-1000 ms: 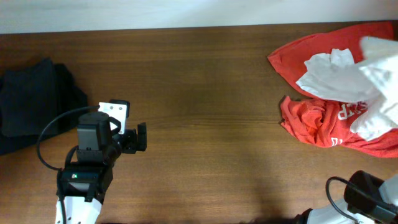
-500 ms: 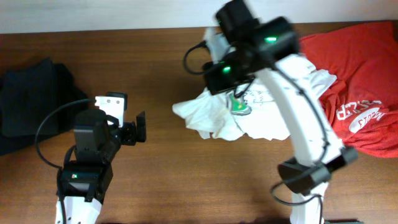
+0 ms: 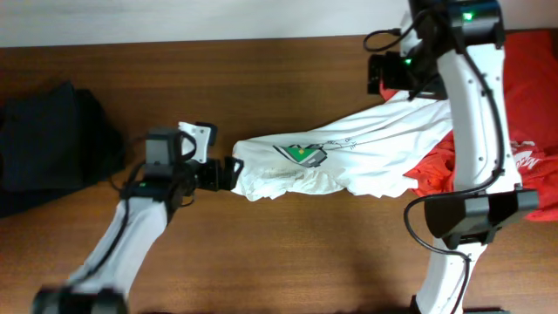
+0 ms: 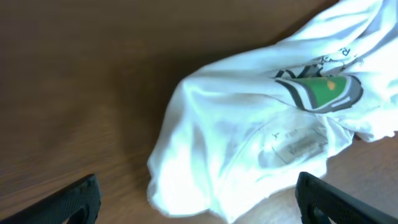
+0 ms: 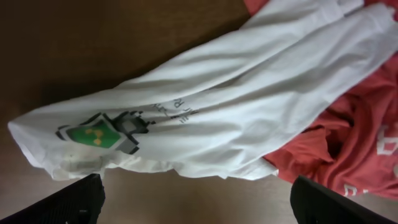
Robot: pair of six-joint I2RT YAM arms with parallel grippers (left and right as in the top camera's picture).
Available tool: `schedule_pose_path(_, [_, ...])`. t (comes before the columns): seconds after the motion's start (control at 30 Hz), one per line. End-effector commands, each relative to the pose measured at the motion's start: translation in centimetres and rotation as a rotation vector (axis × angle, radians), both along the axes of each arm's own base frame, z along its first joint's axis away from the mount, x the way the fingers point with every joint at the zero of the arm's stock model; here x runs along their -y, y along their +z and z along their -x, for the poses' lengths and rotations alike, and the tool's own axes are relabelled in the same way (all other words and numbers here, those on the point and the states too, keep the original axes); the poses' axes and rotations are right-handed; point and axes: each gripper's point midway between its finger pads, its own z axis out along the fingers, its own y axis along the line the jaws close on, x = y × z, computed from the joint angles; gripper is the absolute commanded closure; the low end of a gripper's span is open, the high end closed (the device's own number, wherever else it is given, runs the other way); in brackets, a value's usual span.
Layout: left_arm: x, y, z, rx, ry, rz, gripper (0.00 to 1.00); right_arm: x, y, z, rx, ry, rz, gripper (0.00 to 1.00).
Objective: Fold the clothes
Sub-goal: 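Grasp the white shirt's far end with the left gripper and spread it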
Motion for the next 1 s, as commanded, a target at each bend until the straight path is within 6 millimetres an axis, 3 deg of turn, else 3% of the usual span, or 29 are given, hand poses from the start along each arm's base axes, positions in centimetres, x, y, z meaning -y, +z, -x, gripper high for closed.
schedule_pose_path(0.0, [1.0,-3.5,-0.4,-0.103,-0.003,0.054,0.01,4.0,1.0,1.4,-0.004,-0.152,-0.034,0.01])
schedule_pose_path(0.13, [1.6,-4.5,-1.3,-0.084,-0.017,0.054,0.01,8.3,-2.9,8.8,-0.227,-0.286,-0.028,0.01])
schedule_pose_path(0.17, [2.8,-5.2,-1.6,-0.071,-0.044,0.046,0.01,9.2,-3.7,11.2,-0.278,-0.305,-0.032,0.01])
schedule_pose_path(0.2, [3.5,-5.9,-1.6,-0.073,-0.06,0.039,0.01,9.6,-3.9,12.1,-0.289,-0.313,-0.027,0.01])
schedule_pose_path(0.23, [4.3,-6.8,-1.5,-0.083,-0.08,0.037,0.17,10.2,-3.9,12.9,-0.298,-0.326,-0.004,0.01])
schedule_pose_path(0.27, [4.6,-7.2,-1.4,-0.09,-0.089,0.035,0.52,10.3,-4.0,13.0,-0.301,-0.328,0.0,0.01])
schedule_pose_path(0.3, [4.6,-7.3,-1.6,-0.082,-0.086,0.031,0.97,10.3,-4.0,13.0,-0.301,-0.329,0.0,0.01])
schedule_pose_path(0.37, [3.3,-7.2,-3.0,-0.028,-0.03,-0.038,1.0,10.3,-4.0,13.0,-0.301,-0.329,0.001,0.01])
schedule_pose_path(0.4, [0.4,-6.7,-4.8,0.028,0.068,-0.141,1.0,10.4,-4.0,13.1,-0.301,-0.33,0.009,0.01])
schedule_pose_path(0.47, [-4.2,-3.6,-7.9,0.104,0.231,-0.236,1.0,10.7,-4.0,13.1,-0.302,-0.331,0.025,0.01])
schedule_pose_path(0.53, [-11.4,6.1,-12.9,0.268,0.438,-0.259,0.99,10.7,-4.0,13.1,-0.302,-0.316,0.029,0.01])
schedule_pose_path(0.57, [-13.5,9.0,-14.1,0.318,0.487,-0.255,0.78,10.7,-4.0,13.1,-0.302,-0.316,0.029,0.01])
schedule_pose_path(0.6, [-14.5,9.9,-14.4,0.335,0.509,-0.255,0.53,10.7,-4.0,13.1,-0.302,-0.316,0.029,0.01])
schedule_pose_path(0.63, [-15.6,10.2,-14.5,0.339,0.532,-0.258,0.35,10.7,-4.0,13.1,-0.302,-0.316,0.028,0.01])
schedule_pose_path(0.67, [-15.8,8.5,-13.6,0.264,0.521,-0.258,0.01,10.7,-4.0,13.1,-0.302,-0.314,0.029,0.01])
schedule_pose_path(0.7, [-14.2,6.6,-12.2,0.167,0.453,-0.22,0.01,10.7,-4.0,13.1,-0.302,-0.314,0.029,0.01])
schedule_pose_path(0.73, [-10.7,3.9,-9.2,-0.013,0.34,-0.126,0.01,10.7,-4.0,13.1,-0.302,-0.314,0.029,0.02])
schedule_pose_path(0.8, [-6.5,0.2,-4.2,-0.284,0.281,-0.056,0.01,10.7,-4.0,13.1,-0.302,-0.311,0.029,0.01])
schedule_pose_path(0.87, [-4.1,-2.7,-2.4,-0.388,0.287,-0.039,0.01,10.7,-4.0,13.1,-0.302,-0.311,0.029,0.01])
schedule_pose_path(0.97, [-2.3,-6.7,-2.7,-0.471,0.4,0.031,0.01,10.7,-4.0,13.1,-0.302,-0.311,0.029,0.01])
